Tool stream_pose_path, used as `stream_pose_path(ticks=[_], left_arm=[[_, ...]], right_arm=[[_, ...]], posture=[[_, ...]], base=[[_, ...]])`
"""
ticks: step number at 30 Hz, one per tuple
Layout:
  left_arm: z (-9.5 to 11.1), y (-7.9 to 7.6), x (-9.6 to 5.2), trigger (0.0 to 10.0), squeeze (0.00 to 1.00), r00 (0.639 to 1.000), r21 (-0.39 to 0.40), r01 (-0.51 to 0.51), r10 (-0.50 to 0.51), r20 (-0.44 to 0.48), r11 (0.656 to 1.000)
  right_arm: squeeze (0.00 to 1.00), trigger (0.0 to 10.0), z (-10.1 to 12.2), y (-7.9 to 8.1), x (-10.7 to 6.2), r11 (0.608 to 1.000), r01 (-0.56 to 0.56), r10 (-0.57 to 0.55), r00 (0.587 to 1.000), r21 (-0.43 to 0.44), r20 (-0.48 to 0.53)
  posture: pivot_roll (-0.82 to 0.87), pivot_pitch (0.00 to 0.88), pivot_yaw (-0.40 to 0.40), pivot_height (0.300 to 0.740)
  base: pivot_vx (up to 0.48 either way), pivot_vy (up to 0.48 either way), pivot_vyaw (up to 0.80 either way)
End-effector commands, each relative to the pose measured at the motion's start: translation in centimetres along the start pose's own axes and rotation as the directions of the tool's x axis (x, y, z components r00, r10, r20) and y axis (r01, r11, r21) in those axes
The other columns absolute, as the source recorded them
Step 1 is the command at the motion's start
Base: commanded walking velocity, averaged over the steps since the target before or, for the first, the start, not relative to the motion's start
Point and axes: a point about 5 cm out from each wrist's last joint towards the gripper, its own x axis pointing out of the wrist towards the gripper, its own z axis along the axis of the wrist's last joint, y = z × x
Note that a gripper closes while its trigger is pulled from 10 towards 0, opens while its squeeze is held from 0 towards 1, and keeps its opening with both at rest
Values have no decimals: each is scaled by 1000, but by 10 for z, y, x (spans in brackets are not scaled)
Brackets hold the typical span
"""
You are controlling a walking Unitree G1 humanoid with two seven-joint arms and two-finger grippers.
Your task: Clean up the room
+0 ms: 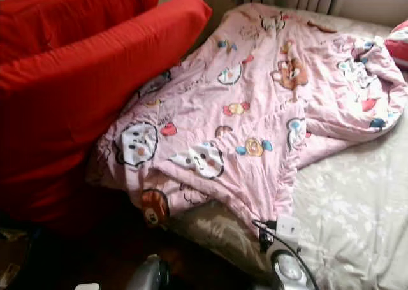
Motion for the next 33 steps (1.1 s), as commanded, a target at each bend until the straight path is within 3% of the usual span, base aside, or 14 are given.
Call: stream_pose_path(ticks=[1,29,30,33], left_arm=[[-17,-2,-10,10000,0,999,-21,20,-21,-38,1000],[-33,6,-30,10000,0,999,-27,45,-45,5,999],[-34,7,-30,10000,0,999,-25,45,-44,5,999],[-35,7,-31,10000,0,999,-25,43,-43,5,999]], right_arm=[[0,10000,-4,0,-1,1000,11,-11,1000,-6,-22],[0,10000,-17,0,-4,1000,9,-9,997,-2,-80],[0,0,-17,3,-4,1000,2,-1,997,5,-78],[0,0,-17,6,-4,1000,-5,5,997,5,-74]], posture=[[64,355,68,640],[123,445,95,640],[125,446,97,640],[125,445,97,640]], base=[[0,0,0],[0,0,0],[0,0,0],[0,0,0]])
